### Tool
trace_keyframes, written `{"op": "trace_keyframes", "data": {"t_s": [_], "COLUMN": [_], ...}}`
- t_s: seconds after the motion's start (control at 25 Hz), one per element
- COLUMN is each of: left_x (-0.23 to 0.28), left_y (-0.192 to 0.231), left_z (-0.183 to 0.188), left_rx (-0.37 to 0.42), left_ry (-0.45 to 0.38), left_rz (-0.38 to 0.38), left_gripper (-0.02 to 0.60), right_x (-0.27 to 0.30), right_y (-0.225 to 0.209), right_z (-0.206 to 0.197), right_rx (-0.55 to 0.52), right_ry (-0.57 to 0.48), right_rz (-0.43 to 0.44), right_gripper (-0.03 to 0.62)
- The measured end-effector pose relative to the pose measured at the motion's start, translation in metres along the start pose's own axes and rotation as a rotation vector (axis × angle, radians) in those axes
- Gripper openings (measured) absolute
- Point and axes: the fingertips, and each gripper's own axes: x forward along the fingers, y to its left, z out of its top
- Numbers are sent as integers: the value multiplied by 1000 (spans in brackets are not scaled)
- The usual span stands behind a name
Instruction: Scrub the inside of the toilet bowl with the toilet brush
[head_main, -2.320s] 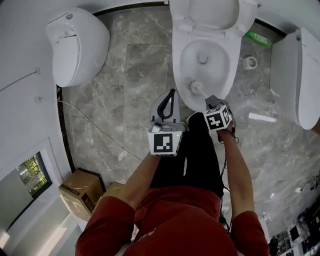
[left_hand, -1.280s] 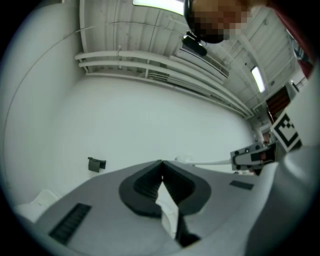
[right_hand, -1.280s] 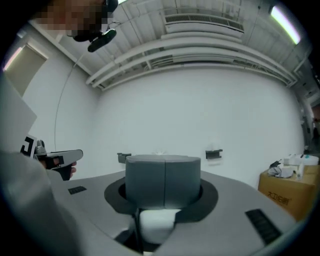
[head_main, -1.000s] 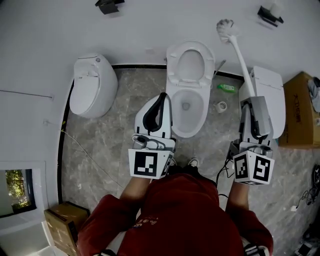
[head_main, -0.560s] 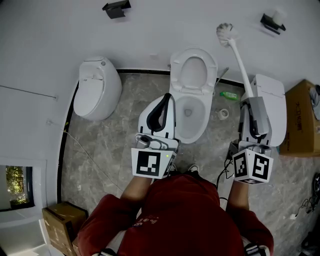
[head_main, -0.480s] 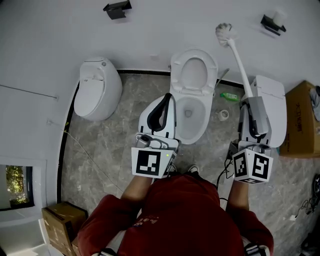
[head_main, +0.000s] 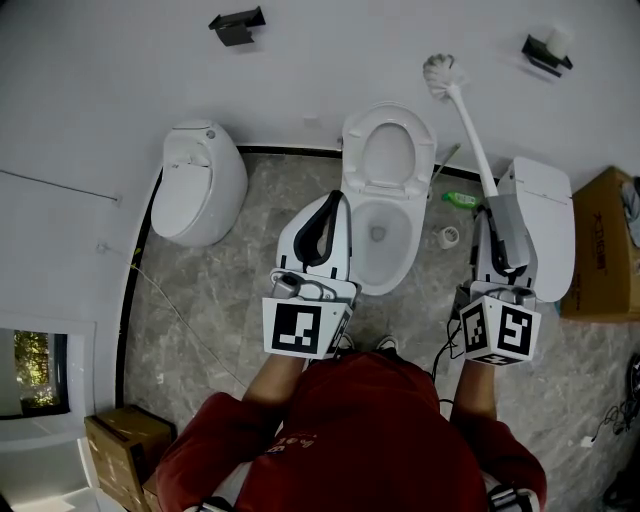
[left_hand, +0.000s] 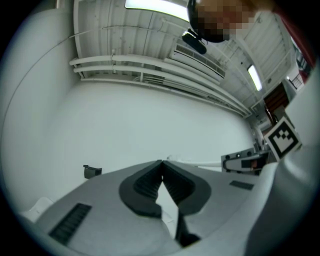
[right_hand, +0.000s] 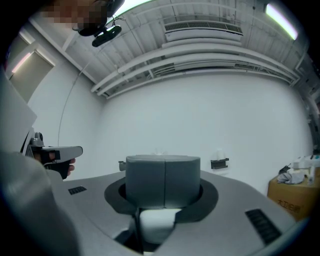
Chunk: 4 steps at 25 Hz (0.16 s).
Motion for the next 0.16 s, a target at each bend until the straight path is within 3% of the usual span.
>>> {"op": "trace_keyframes", "data": {"t_s": [0.16], "left_x": [4], "left_y": [-7], "left_z": [-2], "left_rx": [8], "left_ry": [3], "left_rz": [-2], "left_gripper": [0], "right_x": [1], "right_y": [-6], "right_z": [-1], "right_rx": [2], "right_ry": [0], "right_rz": [4], "right_gripper": [146]}}
